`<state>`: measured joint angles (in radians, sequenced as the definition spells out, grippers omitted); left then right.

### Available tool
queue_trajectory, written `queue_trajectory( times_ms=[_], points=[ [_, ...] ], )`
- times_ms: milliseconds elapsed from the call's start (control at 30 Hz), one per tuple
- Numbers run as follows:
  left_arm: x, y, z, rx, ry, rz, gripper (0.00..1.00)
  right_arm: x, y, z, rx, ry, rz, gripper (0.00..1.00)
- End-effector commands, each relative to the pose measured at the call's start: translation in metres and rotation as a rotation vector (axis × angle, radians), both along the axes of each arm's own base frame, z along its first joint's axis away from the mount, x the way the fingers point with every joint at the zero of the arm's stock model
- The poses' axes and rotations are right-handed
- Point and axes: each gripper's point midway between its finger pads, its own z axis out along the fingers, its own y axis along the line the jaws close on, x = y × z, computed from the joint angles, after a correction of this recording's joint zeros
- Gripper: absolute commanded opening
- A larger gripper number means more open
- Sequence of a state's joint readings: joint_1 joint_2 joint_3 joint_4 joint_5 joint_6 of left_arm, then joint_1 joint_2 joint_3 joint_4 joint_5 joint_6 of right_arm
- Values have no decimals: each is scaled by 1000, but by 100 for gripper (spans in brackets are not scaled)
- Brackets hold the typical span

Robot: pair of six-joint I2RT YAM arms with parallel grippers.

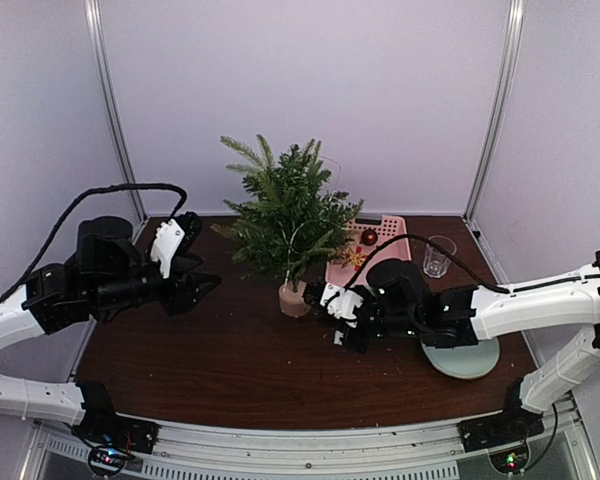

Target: Decorate the small christmas tree

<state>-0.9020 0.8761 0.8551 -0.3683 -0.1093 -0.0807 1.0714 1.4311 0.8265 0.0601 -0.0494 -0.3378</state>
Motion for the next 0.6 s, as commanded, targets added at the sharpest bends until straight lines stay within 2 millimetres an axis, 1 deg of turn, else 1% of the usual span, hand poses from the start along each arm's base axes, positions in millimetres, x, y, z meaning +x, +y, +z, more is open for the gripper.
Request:
queue_trajectory(
  times_ms=[0, 133, 233, 300, 400, 467, 567],
  points=[
    [-14, 4, -15, 19, 33, -28, 54, -16, 23, 34, 203, 147, 28, 0],
    [-37, -3, -33, 79, 54, -98, 53, -19, 44, 66, 378, 218, 46, 0],
    [-47, -14, -36, 31, 82, -114, 52, -19, 58, 93, 508, 265, 66, 0],
    [-52, -25, -35, -5, 85, -131, 51, -20, 66, 106, 566, 296, 83, 0],
    [-54, -43, -28, -75, 91, -146, 50, -21, 76, 115, 618, 327, 103, 0],
    [-53, -55, -18, -142, 90, -149, 49, -23, 81, 116, 637, 345, 117, 0],
    [-46, -64, -5, -214, 75, -118, 47, -26, 84, 116, 647, 356, 135, 0]
  ],
)
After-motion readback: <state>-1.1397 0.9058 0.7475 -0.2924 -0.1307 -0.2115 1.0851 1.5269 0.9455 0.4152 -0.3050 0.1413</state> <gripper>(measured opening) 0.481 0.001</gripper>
